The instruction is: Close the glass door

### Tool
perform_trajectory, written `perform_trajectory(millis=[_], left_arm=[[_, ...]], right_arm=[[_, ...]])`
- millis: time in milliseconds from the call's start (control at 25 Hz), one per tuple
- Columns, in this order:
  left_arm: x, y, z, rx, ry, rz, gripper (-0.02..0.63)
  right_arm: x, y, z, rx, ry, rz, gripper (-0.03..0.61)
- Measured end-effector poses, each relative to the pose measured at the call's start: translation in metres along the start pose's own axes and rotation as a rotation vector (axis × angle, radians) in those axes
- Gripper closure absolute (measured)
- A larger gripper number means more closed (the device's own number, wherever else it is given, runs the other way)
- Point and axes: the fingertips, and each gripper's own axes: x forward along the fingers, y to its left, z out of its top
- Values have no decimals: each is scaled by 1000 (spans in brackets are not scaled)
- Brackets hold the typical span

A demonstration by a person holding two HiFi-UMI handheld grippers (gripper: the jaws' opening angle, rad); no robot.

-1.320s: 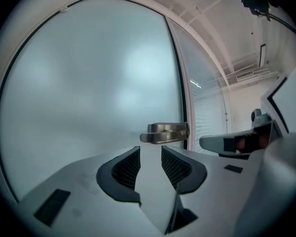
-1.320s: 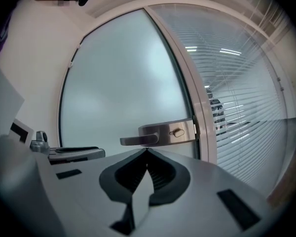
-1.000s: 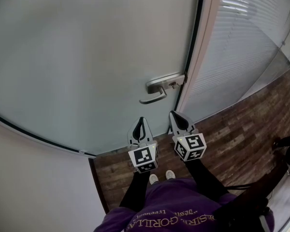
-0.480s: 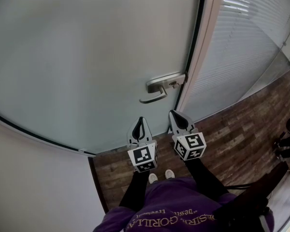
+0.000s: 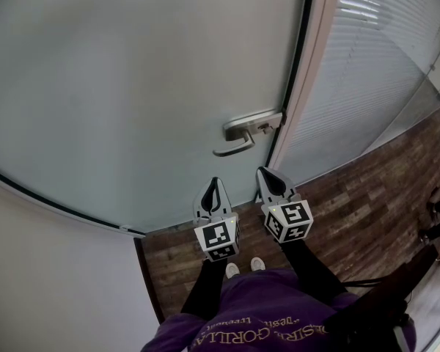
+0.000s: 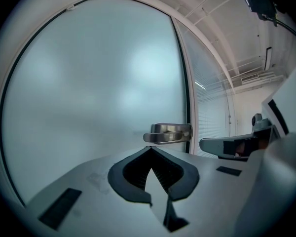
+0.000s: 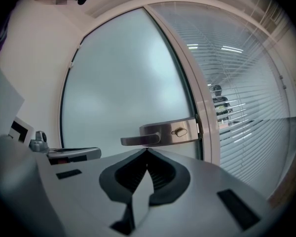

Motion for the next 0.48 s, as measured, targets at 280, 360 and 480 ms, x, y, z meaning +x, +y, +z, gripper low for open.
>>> perform_trajectory(millis=[280, 360, 480], left_arm=[[0, 0, -2, -3, 7, 1, 614], [0, -1, -3, -6, 9, -1, 614], [-1, -1, -3, -5, 8, -2, 614]], right_arm=[[0, -1, -1, 1, 3, -1, 588], [0, -1, -2, 0, 3, -1, 588], [0, -1, -2, 0, 4, -1, 588]])
